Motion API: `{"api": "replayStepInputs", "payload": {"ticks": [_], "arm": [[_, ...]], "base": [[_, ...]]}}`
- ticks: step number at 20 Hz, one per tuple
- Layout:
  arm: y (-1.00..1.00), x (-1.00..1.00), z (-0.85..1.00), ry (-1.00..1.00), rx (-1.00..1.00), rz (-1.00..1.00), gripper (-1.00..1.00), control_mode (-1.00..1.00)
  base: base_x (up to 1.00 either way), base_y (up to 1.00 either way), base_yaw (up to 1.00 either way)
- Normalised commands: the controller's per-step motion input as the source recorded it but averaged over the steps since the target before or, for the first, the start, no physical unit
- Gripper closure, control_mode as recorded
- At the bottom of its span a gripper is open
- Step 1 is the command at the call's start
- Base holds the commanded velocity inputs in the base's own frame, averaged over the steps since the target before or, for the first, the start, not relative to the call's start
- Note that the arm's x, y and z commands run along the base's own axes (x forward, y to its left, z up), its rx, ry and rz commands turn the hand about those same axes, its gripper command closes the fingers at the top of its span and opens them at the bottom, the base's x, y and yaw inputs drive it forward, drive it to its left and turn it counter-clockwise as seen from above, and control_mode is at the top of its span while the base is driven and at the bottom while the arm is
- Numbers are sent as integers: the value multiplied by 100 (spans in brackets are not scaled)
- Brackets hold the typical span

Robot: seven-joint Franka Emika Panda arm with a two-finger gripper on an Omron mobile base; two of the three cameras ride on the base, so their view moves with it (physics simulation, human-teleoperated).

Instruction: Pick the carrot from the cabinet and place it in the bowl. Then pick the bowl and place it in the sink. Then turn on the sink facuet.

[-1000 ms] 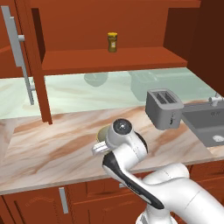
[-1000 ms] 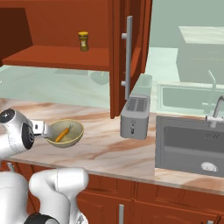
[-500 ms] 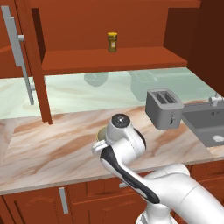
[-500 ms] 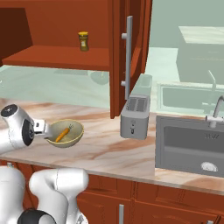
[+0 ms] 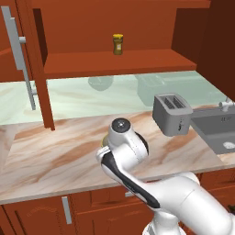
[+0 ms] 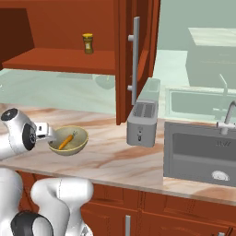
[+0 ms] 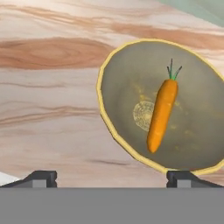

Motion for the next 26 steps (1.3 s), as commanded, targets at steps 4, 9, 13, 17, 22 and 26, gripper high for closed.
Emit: {"api": "replayStepInputs", "payload": {"ticks": [4,9,13,17,22,26], "arm": [[0,43,-26,3,-8,7,-100,-100],[0,44,-34,9,-6,7,-100,-100],[0,26,-25,6,-4,8,-100,-100],[0,14,-23,4,-3,7,-100,-100],[0,2,-30,3,-2,6,-100,-100],[0,0,-36,0,-1,5,-100,-100]], "base": [[0,0,0],[0,0,0],[0,0,0],[0,0,0],[0,0,0],[0,0,0]]}}
